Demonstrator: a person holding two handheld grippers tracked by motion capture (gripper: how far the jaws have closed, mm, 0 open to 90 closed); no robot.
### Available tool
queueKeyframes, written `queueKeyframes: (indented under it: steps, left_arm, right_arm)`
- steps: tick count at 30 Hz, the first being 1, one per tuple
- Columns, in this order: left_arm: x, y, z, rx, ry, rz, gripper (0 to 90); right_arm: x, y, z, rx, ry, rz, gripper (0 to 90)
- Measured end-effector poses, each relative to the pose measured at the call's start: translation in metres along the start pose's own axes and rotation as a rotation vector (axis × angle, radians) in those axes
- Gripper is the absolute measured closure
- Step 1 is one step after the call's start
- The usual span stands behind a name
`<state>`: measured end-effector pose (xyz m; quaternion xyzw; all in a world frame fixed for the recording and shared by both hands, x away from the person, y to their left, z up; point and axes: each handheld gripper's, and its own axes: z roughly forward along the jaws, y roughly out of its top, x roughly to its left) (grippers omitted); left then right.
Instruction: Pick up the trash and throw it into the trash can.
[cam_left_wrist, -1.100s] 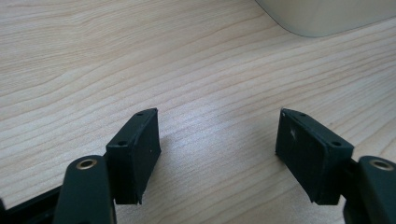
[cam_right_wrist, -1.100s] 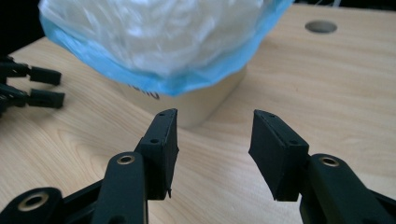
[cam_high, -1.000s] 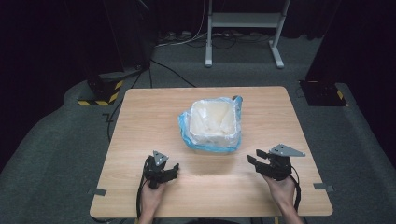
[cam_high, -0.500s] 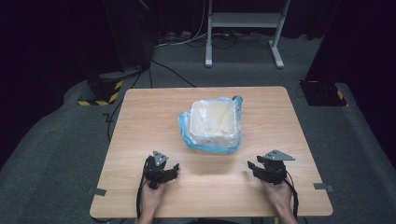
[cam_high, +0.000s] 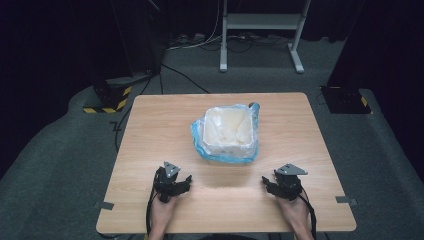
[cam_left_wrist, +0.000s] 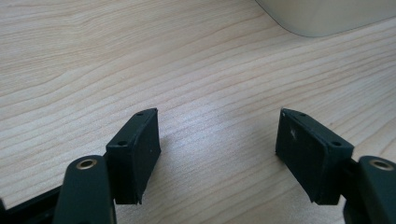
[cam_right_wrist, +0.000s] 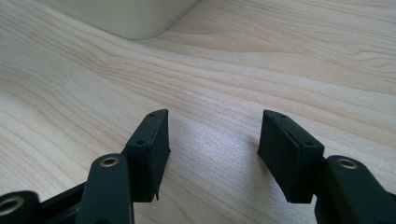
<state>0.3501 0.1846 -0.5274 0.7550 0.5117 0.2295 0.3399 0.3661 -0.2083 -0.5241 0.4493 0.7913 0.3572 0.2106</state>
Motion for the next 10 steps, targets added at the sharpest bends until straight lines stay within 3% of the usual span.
queueKeyframes:
  steps: [10]
  left_arm:
    - [-0.0001,0.0000,0.0000,0.000,0.000,-0.001,30.1]
  right_arm:
    - [0.0003,0.0000,0.0001,0.001,-0.006,0.006,40.9]
